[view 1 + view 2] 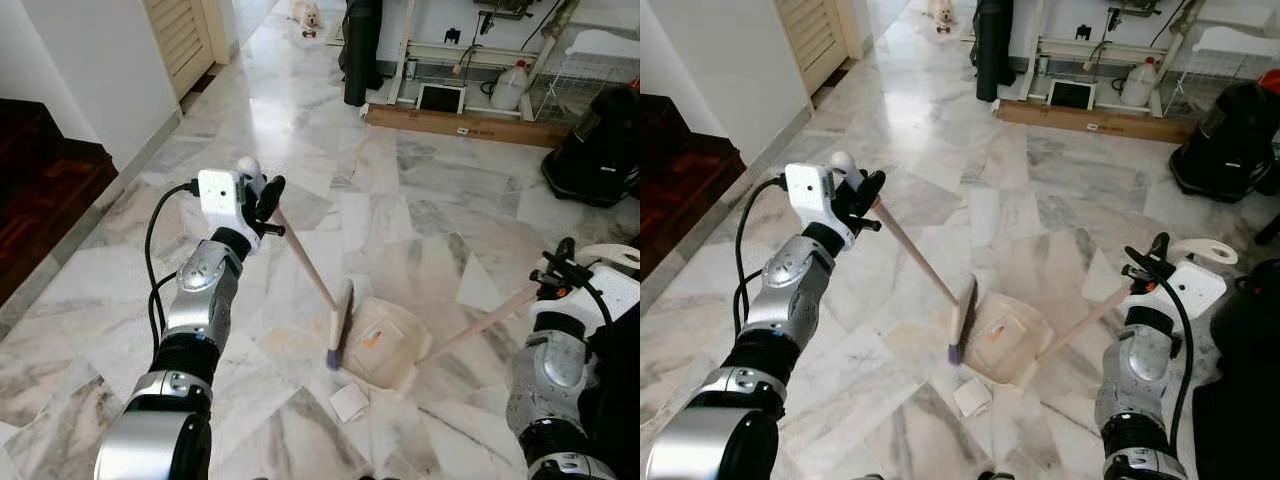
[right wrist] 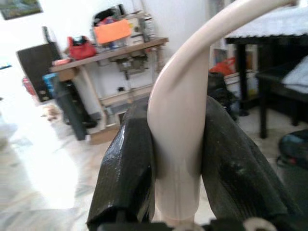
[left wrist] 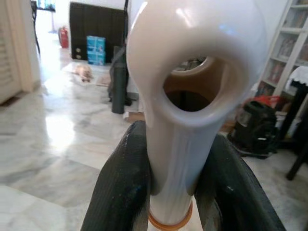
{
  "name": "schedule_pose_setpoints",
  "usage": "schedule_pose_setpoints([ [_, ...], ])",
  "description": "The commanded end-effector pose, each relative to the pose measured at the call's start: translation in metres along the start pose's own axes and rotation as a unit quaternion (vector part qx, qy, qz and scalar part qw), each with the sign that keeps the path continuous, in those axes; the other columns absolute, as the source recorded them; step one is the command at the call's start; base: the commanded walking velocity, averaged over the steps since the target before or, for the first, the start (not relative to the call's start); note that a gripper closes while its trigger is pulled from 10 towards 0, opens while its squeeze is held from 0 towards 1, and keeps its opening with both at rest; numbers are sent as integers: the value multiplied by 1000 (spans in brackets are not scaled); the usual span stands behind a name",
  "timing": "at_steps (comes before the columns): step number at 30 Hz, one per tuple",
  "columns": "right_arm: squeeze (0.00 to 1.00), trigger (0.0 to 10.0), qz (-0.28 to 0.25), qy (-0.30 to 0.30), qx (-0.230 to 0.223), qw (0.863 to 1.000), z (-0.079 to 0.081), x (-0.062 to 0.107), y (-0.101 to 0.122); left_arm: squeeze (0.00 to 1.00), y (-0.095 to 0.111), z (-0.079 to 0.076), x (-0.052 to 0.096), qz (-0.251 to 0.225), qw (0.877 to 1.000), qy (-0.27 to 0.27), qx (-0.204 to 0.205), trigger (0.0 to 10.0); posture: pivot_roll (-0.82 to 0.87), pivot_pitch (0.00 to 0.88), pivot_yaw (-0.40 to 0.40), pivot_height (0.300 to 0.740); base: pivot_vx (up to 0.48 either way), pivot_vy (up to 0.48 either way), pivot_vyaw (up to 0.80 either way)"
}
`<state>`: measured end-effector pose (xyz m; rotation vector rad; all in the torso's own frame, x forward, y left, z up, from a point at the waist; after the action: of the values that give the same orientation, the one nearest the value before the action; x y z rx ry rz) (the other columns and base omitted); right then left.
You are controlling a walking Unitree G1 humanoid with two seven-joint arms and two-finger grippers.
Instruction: Sweep floor
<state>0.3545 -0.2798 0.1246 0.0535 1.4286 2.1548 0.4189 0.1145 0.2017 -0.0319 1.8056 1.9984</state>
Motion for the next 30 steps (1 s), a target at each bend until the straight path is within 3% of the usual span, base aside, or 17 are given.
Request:
schedule_pose_setpoints([
  [1, 0, 10000, -42, 15, -31, 999, 15, -8, 20, 0, 7, -1, 1, -17, 1000, -3, -13, 10000, 66, 24, 22, 740, 0, 0, 0],
  [10, 0, 10000, -35, 19, -43, 998, 19, -7, 18, 0, 25, 4, -5, -41, 999, 1, -17, 10000, 82, 41, 20, 740, 0, 0, 0],
  [12, 0, 10000, -30, 21, -43, 998, 19, -5, 16, 0, 43, 18, -9, -68, 997, 24, -27, 10000, 85, 49, 21, 740, 0, 0, 0],
  [14, 0, 10000, -30, 20, -43, 998, 19, -4, 16, 0, 50, 21, -11, -76, 997, 27, -20, 10000, 90, 51, 22, 740, 0, 0, 0],
  [30, 0, 10000, -19, 17, -46, 999, 18, 0, 11, 0, 66, 16, -18, -86, 996, 2, 26, 10000, 98, 71, 28, 740, 0, 0, 0],
])
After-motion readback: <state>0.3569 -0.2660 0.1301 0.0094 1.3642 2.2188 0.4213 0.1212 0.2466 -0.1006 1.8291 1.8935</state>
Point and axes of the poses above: a point about 5 cm out from each wrist's last joint towards the gripper, its own x axis pointing back from the gripper into the wrist, its own y axis along the axis of the wrist's last joint, z = x × y, the point moved 5 cm from there along -x, pointing out of the wrist towards the gripper, and after that the axes turned 13 degrees about -x, right-handed, at the moved point
